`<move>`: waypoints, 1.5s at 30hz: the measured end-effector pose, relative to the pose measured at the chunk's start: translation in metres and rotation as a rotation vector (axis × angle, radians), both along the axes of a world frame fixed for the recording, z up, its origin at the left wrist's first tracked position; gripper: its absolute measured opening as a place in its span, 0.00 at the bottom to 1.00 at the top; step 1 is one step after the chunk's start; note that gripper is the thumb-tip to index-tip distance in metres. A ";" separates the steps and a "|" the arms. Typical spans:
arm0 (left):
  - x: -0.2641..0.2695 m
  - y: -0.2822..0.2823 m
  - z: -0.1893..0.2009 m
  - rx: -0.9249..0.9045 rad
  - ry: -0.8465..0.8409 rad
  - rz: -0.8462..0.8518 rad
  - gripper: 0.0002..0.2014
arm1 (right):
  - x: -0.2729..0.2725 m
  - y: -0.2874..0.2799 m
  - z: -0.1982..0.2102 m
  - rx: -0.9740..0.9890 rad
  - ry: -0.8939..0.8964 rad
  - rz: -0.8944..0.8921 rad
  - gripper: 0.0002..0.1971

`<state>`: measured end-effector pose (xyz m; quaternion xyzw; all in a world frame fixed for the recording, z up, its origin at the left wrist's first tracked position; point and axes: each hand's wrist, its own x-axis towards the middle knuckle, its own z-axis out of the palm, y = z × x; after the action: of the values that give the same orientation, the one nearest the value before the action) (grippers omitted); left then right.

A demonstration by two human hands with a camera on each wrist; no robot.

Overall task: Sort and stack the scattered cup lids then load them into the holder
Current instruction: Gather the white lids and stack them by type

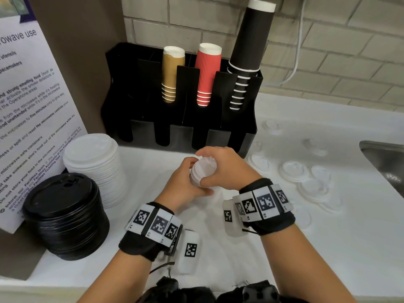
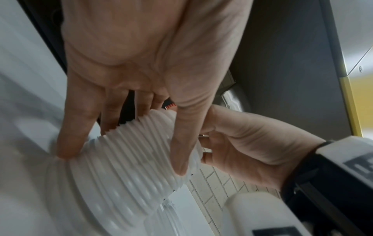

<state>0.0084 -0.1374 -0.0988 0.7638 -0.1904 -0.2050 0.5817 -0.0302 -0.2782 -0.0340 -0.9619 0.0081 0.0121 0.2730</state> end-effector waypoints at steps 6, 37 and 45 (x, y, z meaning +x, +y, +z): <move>-0.004 -0.001 0.004 -0.027 -0.013 0.007 0.37 | -0.005 -0.010 -0.003 0.125 -0.067 -0.012 0.28; -0.002 -0.001 0.008 -0.001 -0.056 -0.046 0.36 | -0.017 -0.057 0.019 0.280 -0.336 -0.342 0.16; 0.001 -0.002 0.006 -0.021 -0.052 -0.047 0.36 | -0.026 -0.036 0.018 0.776 0.071 -0.194 0.20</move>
<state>0.0094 -0.1393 -0.0931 0.7581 -0.2254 -0.1964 0.5795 -0.0561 -0.3146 -0.0163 -0.7811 0.1033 0.0218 0.6154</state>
